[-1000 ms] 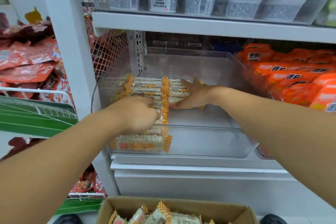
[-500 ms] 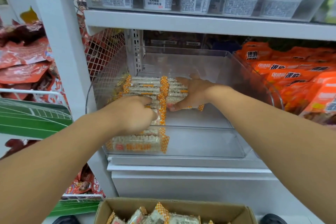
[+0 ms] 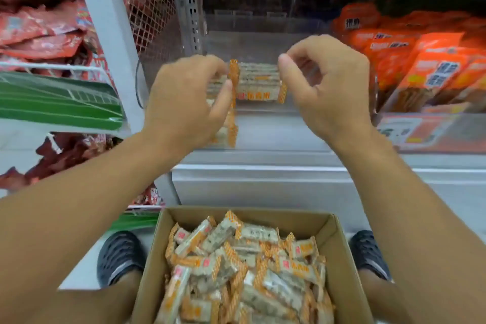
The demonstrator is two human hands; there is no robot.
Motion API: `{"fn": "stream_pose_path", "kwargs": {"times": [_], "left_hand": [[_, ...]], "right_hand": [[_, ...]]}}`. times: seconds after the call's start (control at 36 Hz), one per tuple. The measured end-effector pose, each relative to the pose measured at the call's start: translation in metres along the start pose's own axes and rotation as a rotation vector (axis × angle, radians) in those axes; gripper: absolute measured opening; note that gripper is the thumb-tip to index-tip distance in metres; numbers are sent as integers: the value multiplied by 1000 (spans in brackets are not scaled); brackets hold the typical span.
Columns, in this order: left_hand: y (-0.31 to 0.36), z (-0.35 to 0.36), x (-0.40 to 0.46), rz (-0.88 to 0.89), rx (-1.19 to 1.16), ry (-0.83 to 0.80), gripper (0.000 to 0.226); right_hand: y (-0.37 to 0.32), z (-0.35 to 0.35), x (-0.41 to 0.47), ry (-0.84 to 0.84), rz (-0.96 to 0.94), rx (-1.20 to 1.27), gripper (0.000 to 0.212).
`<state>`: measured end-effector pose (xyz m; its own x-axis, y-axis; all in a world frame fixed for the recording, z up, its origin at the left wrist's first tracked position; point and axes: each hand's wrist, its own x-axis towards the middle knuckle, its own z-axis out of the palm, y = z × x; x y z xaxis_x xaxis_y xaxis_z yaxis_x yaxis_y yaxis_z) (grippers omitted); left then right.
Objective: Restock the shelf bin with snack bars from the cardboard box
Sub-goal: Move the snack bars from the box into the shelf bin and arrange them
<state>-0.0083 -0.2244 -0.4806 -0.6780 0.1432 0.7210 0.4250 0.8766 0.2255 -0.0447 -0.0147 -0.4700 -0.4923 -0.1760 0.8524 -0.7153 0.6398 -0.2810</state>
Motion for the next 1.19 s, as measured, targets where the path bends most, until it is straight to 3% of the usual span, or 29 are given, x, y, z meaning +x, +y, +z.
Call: {"fn": "stream_pose_path", "kwargs": {"times": [0.06, 0.11, 0.19, 0.25, 0.31, 0.36, 0.53, 0.64, 0.72, 0.86, 0.97, 1.03, 1.11, 1.19], "left_hand": [[16, 4, -28, 75, -39, -53, 19], [28, 18, -66, 126, -11, -297, 18], [40, 45, -135, -57, 177, -875, 24], [45, 57, -183, -301, 254, -1099, 40], [48, 64, -225, -523, 227, -1190, 63], [50, 68, -258, -618, 201, -1256, 75], [39, 73, -276, -653, 221, -1089, 67], [21, 75, -266, -602, 272, -1180, 70], [12, 74, -268, -543, 318, -1222, 63], [17, 79, -268, -449, 387, -1311, 59], [20, 87, -269, -446, 360, -1276, 48], [24, 90, -267, -429, 323, -1188, 50], [32, 93, -259, -465, 179, -1038, 49], [39, 95, -253, -610, -21, -919, 46]], "right_hand": [[-17, -6, -57, 132, 79, 82, 30], [-17, 4, -118, 42, 286, 109, 35], [1, 26, -215, -494, 606, 62, 30], [7, 26, -261, -873, 701, -16, 27], [7, 17, -289, -1161, 818, -33, 64], [2, 8, -303, -1300, 959, 42, 92], [-10, 8, -317, -1390, 859, -8, 100], [-17, 19, -324, -1454, 760, -21, 96], [-21, 25, -327, -1446, 721, -73, 84], [-28, 27, -323, -1515, 601, -60, 40], [-29, 26, -323, -1503, 735, 15, 38], [-23, 23, -322, -1478, 784, 67, 17], [-13, 18, -313, -1322, 921, 161, 32], [-4, 14, -299, -1245, 1098, 240, 29]]}}
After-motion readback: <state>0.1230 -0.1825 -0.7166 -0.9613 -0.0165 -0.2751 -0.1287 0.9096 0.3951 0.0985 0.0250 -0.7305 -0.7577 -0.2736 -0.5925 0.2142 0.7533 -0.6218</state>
